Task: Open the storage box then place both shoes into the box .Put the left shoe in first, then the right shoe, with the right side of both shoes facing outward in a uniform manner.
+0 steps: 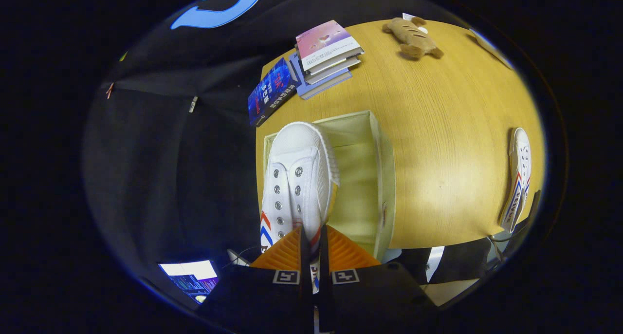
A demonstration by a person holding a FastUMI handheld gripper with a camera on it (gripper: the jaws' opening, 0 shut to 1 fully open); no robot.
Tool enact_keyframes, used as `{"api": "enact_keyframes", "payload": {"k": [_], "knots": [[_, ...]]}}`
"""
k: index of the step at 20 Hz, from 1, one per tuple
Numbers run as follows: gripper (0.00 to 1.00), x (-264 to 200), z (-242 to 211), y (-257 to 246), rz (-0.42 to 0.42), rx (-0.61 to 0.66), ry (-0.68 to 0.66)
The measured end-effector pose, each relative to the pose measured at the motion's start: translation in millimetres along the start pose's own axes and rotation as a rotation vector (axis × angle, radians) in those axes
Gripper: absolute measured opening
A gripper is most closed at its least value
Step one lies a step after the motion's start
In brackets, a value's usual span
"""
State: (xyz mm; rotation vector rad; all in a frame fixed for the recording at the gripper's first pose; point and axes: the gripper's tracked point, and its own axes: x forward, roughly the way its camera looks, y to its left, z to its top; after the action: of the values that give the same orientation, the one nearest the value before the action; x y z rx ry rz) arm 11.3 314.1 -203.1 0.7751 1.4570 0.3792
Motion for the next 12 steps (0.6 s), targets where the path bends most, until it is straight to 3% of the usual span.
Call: {"api": "enact_keyframes", "payload": {"k": [7,9,11,12], "knots": [[0.09,45,0,12,-0.016,0.002,0.029],[0.11,54,0,24,0.039,0.016,0.036],[0.46,59,-6,54,0.157,0.07,0.08],[0.63,53,-6,56,0.177,0.071,0.084]]}}
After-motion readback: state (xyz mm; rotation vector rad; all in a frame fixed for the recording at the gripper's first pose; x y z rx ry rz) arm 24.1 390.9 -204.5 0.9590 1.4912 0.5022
